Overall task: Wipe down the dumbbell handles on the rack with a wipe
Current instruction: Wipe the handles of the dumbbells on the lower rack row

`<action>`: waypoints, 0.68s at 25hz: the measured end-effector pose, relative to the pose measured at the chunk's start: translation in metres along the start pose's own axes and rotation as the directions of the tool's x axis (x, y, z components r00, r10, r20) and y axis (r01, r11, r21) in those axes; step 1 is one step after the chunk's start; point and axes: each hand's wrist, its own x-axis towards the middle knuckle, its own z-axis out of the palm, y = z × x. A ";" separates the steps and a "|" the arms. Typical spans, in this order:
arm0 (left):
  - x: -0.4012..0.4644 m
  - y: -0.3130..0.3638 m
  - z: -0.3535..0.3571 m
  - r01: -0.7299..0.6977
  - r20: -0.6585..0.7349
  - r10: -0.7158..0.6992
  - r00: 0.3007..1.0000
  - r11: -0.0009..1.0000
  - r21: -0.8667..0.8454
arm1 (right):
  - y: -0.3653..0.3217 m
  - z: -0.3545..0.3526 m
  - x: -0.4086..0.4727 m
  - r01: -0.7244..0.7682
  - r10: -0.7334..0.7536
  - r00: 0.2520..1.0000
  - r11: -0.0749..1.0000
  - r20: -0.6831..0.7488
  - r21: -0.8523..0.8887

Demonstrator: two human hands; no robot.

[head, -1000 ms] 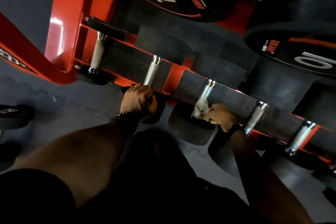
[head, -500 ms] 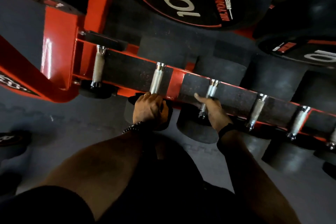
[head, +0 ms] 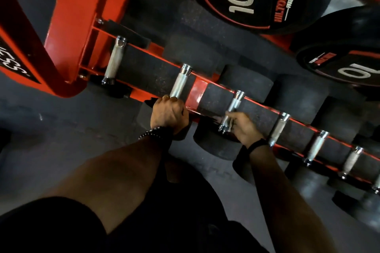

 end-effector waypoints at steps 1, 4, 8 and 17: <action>0.000 0.002 0.001 0.035 0.000 -0.036 0.999 0.999 0.024 | -0.009 -0.005 0.007 0.061 -0.063 0.998 0.997 0.027 0.047; 0.001 0.005 0.000 0.141 -0.013 -0.140 0.990 0.989 0.053 | -0.023 -0.001 0.010 0.311 -0.311 0.950 0.949 -0.021 0.040; -0.003 0.013 0.001 0.095 -0.026 -0.093 0.995 0.993 0.064 | 0.021 -0.010 -0.002 0.193 -0.175 0.981 0.863 0.082 -0.467; -0.005 0.015 0.003 0.115 -0.126 -0.109 0.986 0.993 0.038 | 0.012 -0.023 -0.003 0.196 -0.171 0.926 0.980 0.337 -0.042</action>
